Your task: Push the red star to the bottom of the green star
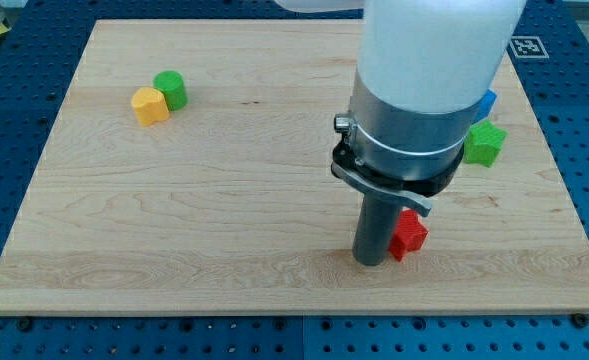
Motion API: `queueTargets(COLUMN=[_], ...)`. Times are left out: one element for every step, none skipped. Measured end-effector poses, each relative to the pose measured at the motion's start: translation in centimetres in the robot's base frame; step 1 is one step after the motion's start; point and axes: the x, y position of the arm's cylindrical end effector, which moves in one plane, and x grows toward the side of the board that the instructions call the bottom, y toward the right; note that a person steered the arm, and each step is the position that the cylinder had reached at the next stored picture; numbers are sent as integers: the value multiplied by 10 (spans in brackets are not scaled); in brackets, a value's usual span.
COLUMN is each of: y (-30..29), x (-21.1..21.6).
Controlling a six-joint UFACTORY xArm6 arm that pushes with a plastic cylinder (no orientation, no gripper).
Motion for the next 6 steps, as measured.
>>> queueTargets(y=[18,38,59,80,99,111], x=[-6,-14,-36,-69,-94,-98])
